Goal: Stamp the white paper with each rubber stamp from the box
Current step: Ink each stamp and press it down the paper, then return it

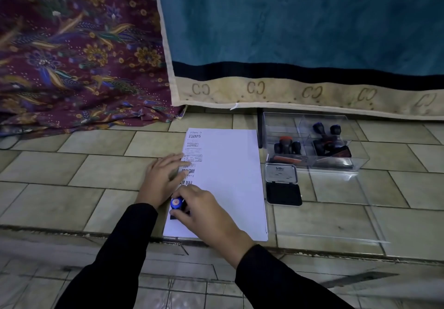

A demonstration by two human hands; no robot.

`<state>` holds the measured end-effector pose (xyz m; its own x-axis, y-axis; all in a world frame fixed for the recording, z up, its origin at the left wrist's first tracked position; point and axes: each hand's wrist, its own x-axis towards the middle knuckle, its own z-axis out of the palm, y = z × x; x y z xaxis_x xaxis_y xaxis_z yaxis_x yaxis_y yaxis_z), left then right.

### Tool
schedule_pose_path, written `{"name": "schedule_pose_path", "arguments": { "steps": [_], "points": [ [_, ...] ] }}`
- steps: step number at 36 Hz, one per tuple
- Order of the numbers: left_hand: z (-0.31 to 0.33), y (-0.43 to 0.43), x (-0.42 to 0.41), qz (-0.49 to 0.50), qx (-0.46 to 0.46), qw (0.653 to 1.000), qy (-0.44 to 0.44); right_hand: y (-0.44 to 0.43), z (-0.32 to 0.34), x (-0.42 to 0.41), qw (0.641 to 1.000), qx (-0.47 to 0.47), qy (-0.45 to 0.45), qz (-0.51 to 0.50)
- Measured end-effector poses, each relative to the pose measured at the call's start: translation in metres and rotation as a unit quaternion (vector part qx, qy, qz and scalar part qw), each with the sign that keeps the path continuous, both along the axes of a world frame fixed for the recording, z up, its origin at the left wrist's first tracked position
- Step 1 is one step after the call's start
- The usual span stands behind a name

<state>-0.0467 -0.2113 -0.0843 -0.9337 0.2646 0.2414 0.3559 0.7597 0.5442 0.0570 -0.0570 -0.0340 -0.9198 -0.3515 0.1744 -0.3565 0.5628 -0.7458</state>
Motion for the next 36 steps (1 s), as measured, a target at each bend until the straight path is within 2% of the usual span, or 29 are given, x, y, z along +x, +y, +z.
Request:
{"name": "schedule_pose_path", "arguments": {
  "steps": [5,9,13,22,28,36],
  "points": [
    [-0.002,-0.001,-0.001,0.000,-0.001,1.000,0.004,-0.001,-0.003,0.001,1.000,0.017,0.025,0.005],
    [-0.003,-0.003,-0.001,-0.011,0.002,1.000,0.017,0.016,0.004,-0.004,0.995,-0.072,0.031,-0.054],
    [-0.006,-0.004,0.000,-0.009,0.009,1.000,0.025,0.060,0.014,-0.009,0.974,-0.166,0.036,-0.148],
    [-0.009,-0.005,-0.002,-0.012,0.023,1.000,0.013,0.158,0.010,0.007,0.948,-0.120,0.069,-0.286],
    [-0.009,-0.006,-0.002,-0.012,0.025,0.999,0.017,0.181,0.000,0.016,0.947,-0.049,0.112,-0.296],
    [-0.007,-0.004,-0.001,-0.014,0.029,0.999,0.009,0.180,-0.003,0.019,0.953,-0.016,0.128,-0.276]
  ]
}}
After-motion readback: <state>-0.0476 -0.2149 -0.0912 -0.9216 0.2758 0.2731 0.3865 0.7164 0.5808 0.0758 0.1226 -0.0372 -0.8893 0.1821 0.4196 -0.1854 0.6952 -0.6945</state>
